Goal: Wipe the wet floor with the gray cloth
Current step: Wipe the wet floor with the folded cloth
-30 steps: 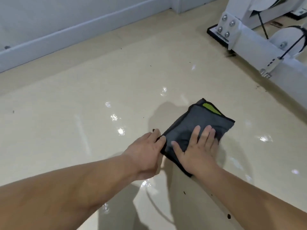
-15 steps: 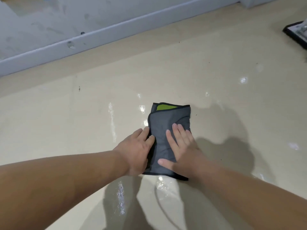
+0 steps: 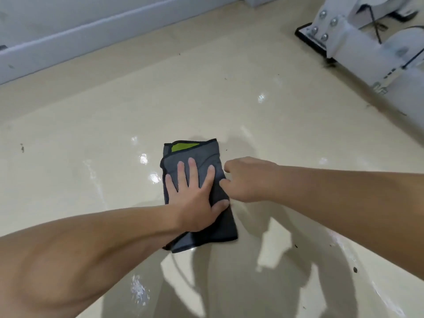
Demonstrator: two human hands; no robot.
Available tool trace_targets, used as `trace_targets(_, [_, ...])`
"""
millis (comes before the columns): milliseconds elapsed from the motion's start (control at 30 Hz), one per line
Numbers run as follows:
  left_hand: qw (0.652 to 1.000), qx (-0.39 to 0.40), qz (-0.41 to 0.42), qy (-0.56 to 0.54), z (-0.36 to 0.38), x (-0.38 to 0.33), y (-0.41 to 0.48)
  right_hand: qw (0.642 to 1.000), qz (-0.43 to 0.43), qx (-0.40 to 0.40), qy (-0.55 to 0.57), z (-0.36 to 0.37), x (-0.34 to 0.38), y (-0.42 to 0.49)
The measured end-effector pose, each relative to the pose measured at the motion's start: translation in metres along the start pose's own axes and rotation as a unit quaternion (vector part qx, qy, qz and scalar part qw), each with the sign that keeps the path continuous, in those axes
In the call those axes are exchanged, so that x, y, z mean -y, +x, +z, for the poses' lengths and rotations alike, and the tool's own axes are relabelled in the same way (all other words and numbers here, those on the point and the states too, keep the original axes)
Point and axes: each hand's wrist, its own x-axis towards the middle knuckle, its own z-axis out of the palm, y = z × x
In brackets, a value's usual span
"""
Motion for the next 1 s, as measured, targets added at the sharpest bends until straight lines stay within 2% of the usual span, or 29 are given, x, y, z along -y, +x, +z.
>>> trace_targets(67, [0.998,-0.015,0.051,-0.012,0.0,0.027,-0.001,0.999,0.022,0.013,-0.039,-0.003,0.018,-0.005])
trace_targets(133, [0.996,-0.012,0.083,-0.007,-0.002,0.046,0.001,0.998,0.06,0.006,-0.01,0.001,0.027,-0.005])
trace_targets(267, [0.994,-0.03,0.107,-0.004,-0.005,0.1,-0.002,0.993,0.114,0.012,-0.019,0.019,0.059,0.009])
trace_targets(367, [0.997,-0.047,0.06,-0.017,-0.005,0.167,-0.012,0.992,0.128,-0.01,0.003,0.035,0.103,0.023])
trace_targets(500, [0.996,-0.062,-0.058,-0.033,-0.001,0.248,-0.037,0.992,0.106,-0.05,0.037,0.061,0.154,0.042])
trace_targets(600, [0.99,-0.084,-0.105,-0.044,0.009,0.262,-0.061,0.989,0.096,-0.084,0.081,0.08,0.175,0.053])
trace_targets(700, [0.99,-0.067,-0.115,-0.046,0.023,0.243,-0.091,0.985,0.089,-0.118,0.092,0.096,0.189,0.054])
trace_targets(800, [0.998,-0.032,-0.039,-0.048,0.036,0.216,-0.134,0.985,0.08,-0.145,0.044,0.104,0.19,0.048])
trace_targets(900, [0.993,0.003,0.118,-0.031,0.05,0.205,-0.172,0.983,0.068,-0.166,0.031,0.111,0.191,0.045])
trace_targets(1000, [0.974,-0.03,0.224,0.004,0.052,0.23,-0.167,0.986,0.051,-0.16,-0.002,0.114,0.2,0.049])
